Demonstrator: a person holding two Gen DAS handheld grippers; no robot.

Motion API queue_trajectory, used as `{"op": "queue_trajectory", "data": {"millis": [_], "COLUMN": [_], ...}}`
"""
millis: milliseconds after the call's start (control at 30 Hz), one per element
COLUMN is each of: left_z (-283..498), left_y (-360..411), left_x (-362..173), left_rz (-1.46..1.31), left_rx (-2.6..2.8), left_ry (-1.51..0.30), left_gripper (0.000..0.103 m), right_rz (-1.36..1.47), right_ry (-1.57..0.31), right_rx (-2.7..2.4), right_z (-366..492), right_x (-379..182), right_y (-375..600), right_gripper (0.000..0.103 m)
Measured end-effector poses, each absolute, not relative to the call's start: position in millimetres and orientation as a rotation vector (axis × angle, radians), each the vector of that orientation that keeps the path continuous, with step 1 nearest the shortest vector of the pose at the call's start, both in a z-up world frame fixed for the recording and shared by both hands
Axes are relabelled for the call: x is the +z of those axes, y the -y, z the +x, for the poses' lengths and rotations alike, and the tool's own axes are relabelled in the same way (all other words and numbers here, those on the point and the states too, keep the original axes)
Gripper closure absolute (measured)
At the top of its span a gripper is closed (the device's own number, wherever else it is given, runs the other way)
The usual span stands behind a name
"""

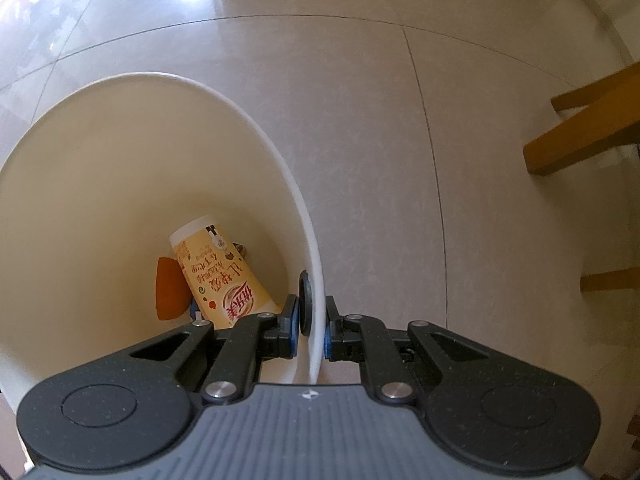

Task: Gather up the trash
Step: 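Move the left gripper to the clear plastic bread bag and grasp it, then carry the bread bag over the bin and open the left gripper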

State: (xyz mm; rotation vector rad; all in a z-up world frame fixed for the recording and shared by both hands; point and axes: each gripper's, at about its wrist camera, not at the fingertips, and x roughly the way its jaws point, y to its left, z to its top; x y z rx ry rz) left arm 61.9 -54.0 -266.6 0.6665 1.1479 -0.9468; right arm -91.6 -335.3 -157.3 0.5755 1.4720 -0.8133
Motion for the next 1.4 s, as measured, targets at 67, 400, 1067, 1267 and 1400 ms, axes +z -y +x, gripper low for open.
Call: {"op": "queue_trajectory", "data": {"millis": [67, 400, 1067, 1267, 1400], "left_z": [60, 54, 44, 47, 50], "left_y": [54, 65, 102, 99, 98], "left_x": [-282, -334, -377, -371, -364], "left_rz": [0.674, 0.702, 0.773, 0.721, 0.724], "left_rx": [-0.94, -0.917, -0.913, -0.919, -0.935], "left_ry": [-1.153, -1.158, -1.113, -1.165, -1.188], "left_gripper": [0.015, 0.015, 0.036, 0.061, 0.063], "right_rz": [0.571, 0.573, 0.595, 0.6, 0.611], "right_ry": [-1.475, -1.457, -1.429, -1.431, -1.43], "right_rx": [-0.806, -0.783, -0.764, -0.76, -0.763], "right_z": [-91, -95, -104, -106, -106], "right_x": [-157, -156, -147, -145, -145], "right_y": [335, 336, 340, 341, 344], "right_gripper": [0.09, 0.09, 0.09, 0.09, 0.09]}}
